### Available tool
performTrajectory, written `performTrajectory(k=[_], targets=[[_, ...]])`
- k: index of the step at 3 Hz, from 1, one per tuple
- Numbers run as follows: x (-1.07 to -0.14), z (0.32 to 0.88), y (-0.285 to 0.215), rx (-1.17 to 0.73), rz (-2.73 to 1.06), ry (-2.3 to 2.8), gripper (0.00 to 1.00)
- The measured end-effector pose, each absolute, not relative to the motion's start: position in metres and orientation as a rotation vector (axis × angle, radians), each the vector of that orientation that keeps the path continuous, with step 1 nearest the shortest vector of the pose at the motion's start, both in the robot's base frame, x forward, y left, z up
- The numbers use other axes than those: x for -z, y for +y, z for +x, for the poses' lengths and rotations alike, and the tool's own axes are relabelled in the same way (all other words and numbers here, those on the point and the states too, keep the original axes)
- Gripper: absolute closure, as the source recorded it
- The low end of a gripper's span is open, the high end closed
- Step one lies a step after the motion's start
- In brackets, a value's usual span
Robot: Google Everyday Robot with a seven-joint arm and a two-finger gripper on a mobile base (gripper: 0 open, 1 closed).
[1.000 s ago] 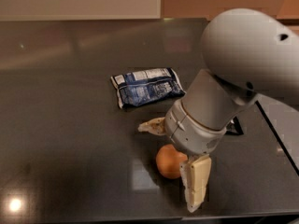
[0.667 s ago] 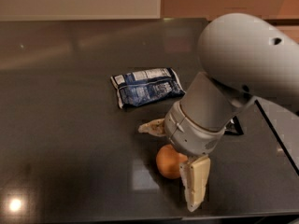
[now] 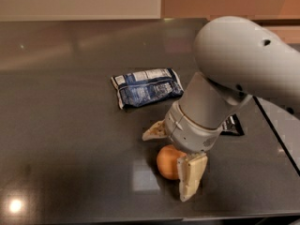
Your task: Pick orange
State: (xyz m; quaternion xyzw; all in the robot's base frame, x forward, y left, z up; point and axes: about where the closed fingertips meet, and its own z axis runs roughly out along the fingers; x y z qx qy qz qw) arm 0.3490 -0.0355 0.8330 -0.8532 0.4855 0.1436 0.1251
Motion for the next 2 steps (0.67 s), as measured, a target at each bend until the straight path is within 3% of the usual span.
performTrajectory(k=[2], targets=[[-0.8393, 0.3596, -0.0417, -0.450, -2.446, 1.449, 0.64]])
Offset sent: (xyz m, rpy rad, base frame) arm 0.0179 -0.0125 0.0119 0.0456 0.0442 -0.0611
